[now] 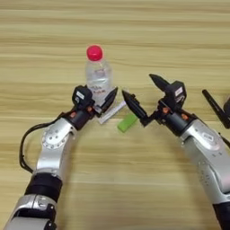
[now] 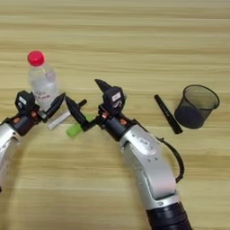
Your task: Move the objects on the table
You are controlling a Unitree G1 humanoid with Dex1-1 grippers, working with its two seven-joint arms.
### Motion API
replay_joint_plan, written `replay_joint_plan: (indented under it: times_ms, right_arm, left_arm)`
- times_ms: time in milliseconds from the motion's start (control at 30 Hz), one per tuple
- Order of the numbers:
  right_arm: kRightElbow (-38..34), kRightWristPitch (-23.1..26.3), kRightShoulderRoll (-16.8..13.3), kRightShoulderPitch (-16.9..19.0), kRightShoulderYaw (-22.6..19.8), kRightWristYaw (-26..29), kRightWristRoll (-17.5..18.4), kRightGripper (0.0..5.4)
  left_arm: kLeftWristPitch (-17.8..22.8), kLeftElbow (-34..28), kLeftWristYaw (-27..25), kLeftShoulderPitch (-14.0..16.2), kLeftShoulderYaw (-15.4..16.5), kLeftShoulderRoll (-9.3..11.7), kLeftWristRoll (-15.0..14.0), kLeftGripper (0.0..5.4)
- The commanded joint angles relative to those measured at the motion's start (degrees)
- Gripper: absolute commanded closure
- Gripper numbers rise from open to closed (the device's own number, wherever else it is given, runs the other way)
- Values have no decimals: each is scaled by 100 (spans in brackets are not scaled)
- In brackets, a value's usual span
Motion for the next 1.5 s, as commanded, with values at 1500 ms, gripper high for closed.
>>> replay_joint_plan:
  times_ms: [1500]
  right_arm:
    - [1604,-1017,162,-673,-1122,-1293,-563,0]
  left_arm:
    - [-637,2928,1353,-1151,518,377,727,189]
